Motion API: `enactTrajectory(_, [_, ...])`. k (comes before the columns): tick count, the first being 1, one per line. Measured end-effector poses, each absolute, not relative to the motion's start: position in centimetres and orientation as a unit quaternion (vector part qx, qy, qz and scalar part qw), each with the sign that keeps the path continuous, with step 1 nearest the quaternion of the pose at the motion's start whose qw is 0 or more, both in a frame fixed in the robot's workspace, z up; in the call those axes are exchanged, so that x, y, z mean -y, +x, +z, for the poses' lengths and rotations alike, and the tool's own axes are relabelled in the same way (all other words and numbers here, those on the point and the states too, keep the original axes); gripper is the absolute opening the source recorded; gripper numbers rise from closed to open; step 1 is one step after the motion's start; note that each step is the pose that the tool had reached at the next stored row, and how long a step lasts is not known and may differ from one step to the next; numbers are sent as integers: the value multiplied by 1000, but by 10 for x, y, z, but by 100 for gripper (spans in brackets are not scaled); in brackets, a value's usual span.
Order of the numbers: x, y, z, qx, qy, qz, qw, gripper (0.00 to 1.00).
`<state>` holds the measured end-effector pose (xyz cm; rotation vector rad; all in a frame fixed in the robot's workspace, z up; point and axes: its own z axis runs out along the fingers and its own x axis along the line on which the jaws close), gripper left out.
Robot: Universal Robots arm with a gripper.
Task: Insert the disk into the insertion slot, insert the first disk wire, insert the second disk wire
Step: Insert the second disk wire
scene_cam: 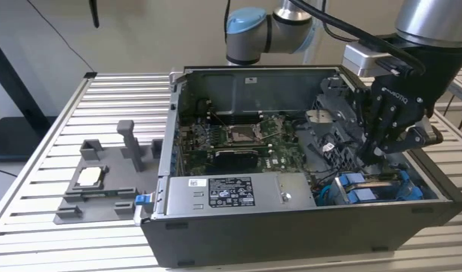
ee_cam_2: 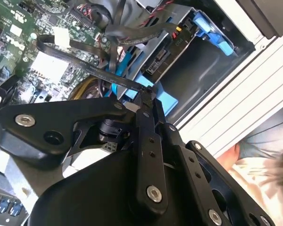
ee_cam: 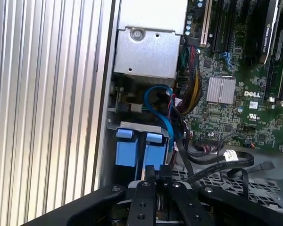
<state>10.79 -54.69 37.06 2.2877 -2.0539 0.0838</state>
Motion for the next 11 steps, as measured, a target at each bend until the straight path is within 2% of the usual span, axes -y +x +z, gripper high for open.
enactTrajectory(7, [549,113,368,669,743,8,12,16])
enactTrajectory(11, [550,114,367,673,740,5,9,16])
